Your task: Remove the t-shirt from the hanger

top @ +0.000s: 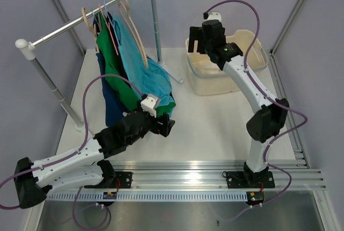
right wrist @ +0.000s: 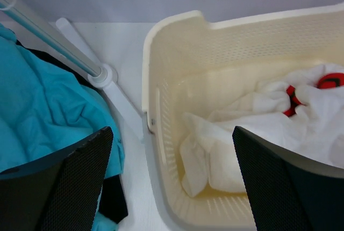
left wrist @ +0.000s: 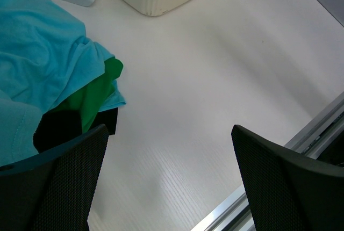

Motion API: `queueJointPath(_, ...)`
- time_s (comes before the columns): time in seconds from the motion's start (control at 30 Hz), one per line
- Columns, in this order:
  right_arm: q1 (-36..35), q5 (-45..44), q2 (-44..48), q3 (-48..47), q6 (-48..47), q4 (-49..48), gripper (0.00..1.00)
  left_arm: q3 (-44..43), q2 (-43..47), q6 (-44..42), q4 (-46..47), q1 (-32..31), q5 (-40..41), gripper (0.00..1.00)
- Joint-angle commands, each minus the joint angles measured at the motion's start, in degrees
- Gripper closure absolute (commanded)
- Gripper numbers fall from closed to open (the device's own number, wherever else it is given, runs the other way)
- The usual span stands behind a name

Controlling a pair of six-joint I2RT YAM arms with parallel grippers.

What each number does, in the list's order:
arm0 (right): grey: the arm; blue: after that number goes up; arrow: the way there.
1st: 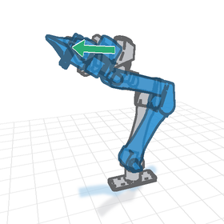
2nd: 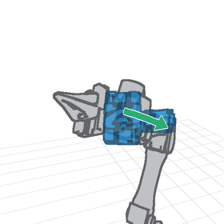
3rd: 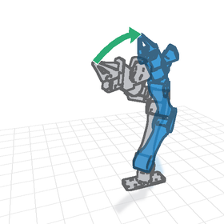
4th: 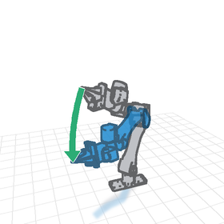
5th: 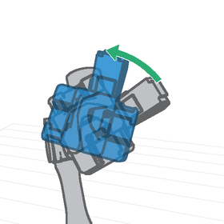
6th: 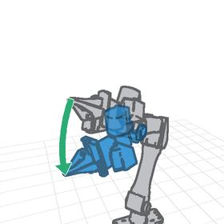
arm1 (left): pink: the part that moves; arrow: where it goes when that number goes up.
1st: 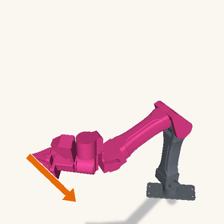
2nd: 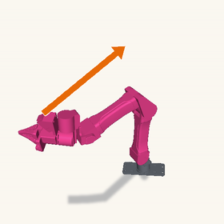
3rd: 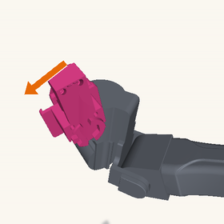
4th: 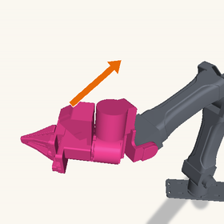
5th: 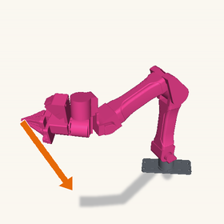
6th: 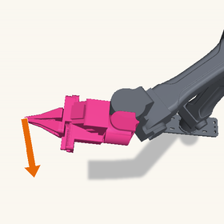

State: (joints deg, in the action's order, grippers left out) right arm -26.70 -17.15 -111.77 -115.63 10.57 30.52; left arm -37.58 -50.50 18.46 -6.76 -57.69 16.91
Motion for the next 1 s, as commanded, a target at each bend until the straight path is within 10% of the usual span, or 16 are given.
queueJointPath(0.0,-0.5,-2.3,11.5,5.2,7.3,6.3,0.01,-1.4,2.2,-0.3,3.4,-0.1,-1.6,0.01)
queueJointPath(0.5,-0.6,16.7,56.1,58.9,17.0,-8.6,0.00,-0.1,5.6,-1.0,5.4,-0.1,-5.3,0.01)
queueJointPath(0.97,-0.6,15.9,67.9,72.6,18.1,-14.4,0.01,0.3,7.0,-1.4,4.8,-0.1,-3.5,0.01)
